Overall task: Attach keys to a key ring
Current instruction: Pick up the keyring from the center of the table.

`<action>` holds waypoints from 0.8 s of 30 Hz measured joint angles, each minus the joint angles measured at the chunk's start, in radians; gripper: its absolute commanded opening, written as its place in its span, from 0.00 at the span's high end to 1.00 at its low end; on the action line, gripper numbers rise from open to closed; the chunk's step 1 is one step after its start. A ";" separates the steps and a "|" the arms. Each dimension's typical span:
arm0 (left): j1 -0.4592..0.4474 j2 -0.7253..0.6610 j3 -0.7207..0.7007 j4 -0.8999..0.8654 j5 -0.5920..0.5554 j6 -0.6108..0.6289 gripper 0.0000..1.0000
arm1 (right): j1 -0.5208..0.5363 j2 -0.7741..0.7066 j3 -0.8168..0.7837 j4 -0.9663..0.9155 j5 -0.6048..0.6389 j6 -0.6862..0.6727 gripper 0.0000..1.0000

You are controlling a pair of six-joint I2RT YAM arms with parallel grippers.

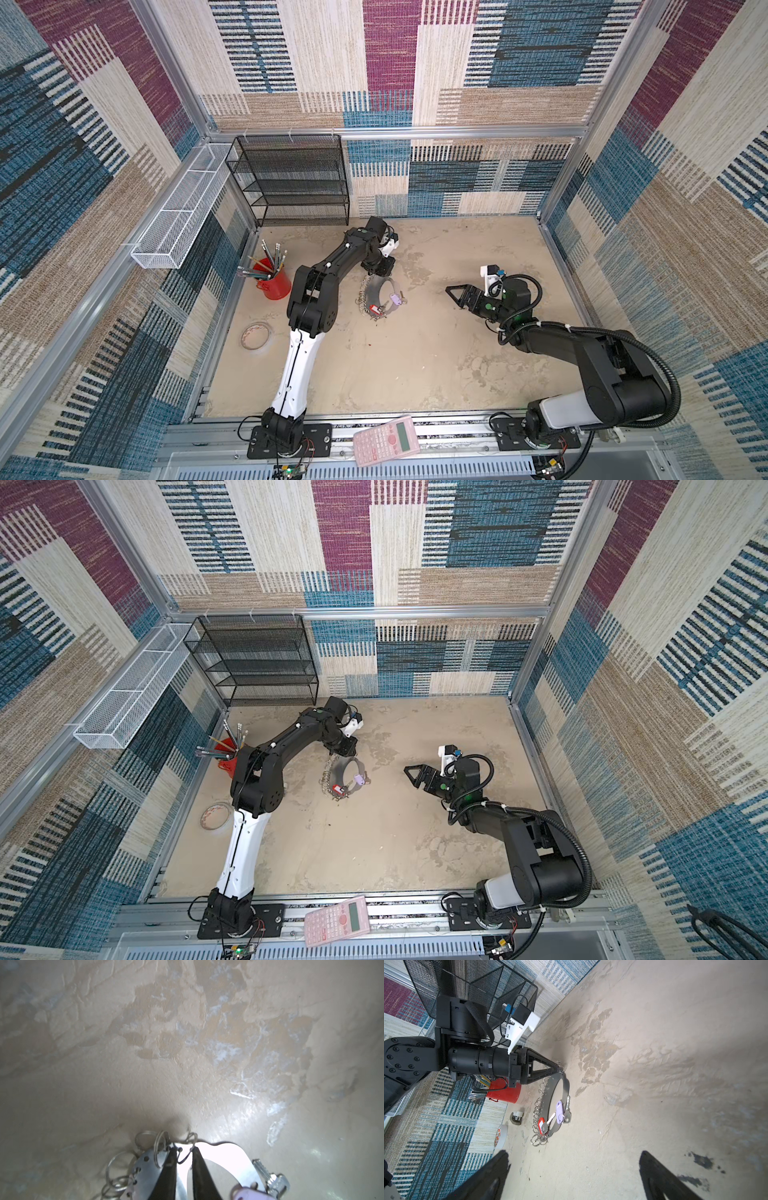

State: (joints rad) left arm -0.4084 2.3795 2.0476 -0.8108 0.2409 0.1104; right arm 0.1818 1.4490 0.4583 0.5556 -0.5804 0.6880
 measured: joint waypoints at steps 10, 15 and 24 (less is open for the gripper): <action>0.000 -0.073 -0.109 0.042 0.044 -0.033 1.00 | 0.000 -0.023 0.000 0.000 -0.003 0.003 0.00; 0.000 -0.169 -0.226 0.103 0.069 -0.087 1.00 | 0.000 -0.050 0.000 -0.001 -0.003 0.003 0.00; -0.006 -0.393 -0.450 0.233 0.080 -0.188 1.00 | 0.000 -0.105 0.000 -0.023 -0.002 0.002 0.00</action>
State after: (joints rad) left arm -0.4145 1.9869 1.5978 -0.5777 0.3214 -0.0780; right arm 0.1818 1.3441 0.4580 0.5323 -0.5819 0.6903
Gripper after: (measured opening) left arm 0.048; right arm 0.995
